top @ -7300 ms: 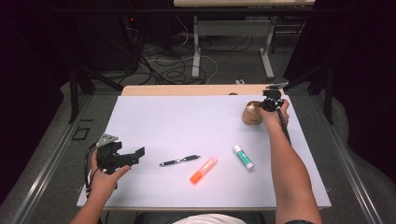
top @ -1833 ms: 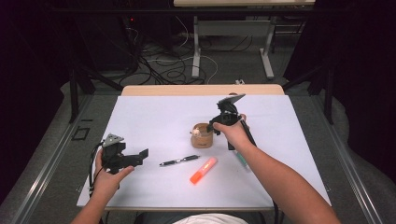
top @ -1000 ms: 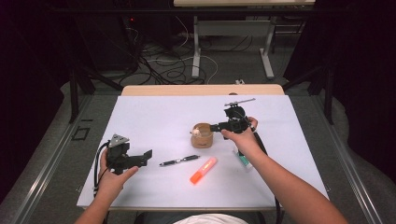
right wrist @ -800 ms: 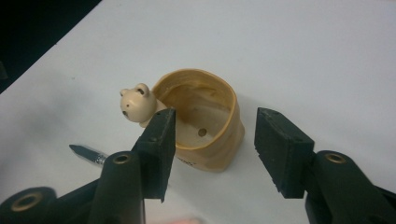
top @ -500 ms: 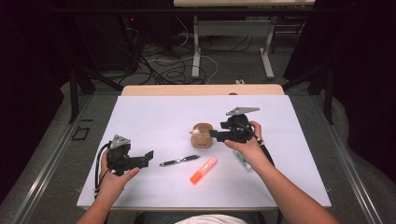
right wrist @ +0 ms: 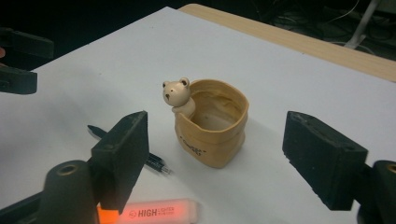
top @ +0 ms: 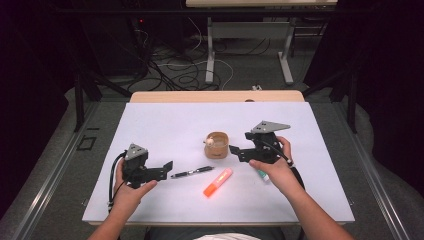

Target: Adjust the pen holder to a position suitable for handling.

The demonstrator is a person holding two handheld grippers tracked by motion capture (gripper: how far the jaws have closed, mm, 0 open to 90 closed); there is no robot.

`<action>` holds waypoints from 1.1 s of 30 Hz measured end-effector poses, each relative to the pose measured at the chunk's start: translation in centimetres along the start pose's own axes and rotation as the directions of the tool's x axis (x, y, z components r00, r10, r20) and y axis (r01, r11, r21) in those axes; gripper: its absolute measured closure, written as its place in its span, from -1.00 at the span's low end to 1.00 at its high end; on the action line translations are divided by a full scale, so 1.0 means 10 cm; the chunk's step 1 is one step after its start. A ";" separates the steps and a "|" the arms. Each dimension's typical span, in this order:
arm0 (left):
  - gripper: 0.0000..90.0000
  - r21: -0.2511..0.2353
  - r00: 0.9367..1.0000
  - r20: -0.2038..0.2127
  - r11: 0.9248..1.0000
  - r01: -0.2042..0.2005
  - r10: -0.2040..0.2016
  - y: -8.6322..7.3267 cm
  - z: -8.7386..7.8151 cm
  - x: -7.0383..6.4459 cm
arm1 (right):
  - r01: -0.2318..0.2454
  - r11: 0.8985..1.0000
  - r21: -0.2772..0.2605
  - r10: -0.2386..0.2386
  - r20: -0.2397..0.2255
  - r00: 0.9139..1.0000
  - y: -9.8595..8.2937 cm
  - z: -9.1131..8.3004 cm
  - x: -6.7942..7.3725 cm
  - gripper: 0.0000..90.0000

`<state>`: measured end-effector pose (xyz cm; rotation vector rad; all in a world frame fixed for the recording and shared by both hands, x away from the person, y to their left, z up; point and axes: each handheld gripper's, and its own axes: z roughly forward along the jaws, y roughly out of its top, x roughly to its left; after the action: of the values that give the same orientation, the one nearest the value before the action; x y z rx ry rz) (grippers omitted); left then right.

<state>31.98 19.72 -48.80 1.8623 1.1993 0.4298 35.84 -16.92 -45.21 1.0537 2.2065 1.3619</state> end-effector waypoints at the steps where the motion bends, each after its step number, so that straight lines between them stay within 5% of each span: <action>1: -0.95 -0.006 1.000 0.010 1.000 0.000 0.000 0.02 0.01 -0.03 | 0.009 1.000 -0.009 -0.009 0.003 1.000 0.01 -0.02 0.00 -0.53; 10: -0.83 -0.012 0.998 0.036 0.999 -0.052 0.052 0.15 0.13 -0.31 | 0.010 0.999 -0.031 -0.009 0.022 1.000 0.01 -0.19 -0.06 -0.62; 18: -0.70 -0.017 0.997 0.064 0.999 -0.039 0.041 0.26 0.25 -0.53 | 0.034 0.999 0.007 -0.034 0.023 0.999 -0.02 -0.21 -0.08 -0.67; 33: -0.63 0.030 0.990 0.099 0.994 -0.104 0.101 0.10 0.41 -0.71 | 0.105 0.995 0.003 -0.105 0.007 0.994 -0.09 -0.18 -0.04 -0.60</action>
<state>31.83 11.47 -49.26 1.9586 1.0560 0.3715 34.64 -18.55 -45.17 0.9287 2.2259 1.3080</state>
